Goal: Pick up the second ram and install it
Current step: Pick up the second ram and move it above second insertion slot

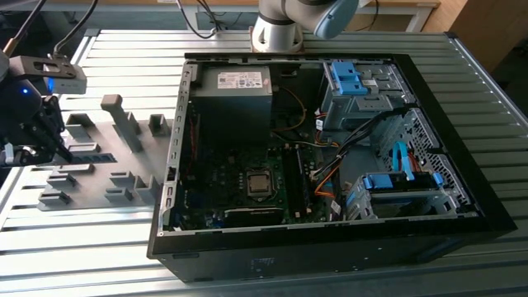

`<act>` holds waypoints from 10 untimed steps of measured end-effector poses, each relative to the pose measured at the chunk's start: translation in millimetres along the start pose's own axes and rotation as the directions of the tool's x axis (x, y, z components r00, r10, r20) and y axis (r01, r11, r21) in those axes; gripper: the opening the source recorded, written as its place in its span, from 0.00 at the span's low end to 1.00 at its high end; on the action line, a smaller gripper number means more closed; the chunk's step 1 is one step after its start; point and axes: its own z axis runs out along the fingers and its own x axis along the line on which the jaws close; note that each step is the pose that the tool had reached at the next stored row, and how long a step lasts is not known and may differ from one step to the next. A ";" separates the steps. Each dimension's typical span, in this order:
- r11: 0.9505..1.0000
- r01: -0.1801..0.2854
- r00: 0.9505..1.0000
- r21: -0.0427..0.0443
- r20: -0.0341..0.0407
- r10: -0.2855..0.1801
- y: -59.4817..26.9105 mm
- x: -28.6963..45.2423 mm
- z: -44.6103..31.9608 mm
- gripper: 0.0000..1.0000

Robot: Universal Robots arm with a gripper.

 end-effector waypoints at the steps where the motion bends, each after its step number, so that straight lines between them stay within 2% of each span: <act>1: 1.000 0.000 1.000 0.000 0.000 0.000 0.0 0.0 -0.3 0.14; 10: 1.000 0.000 1.000 0.000 0.000 0.000 0.0 -0.1 -5.2 0.14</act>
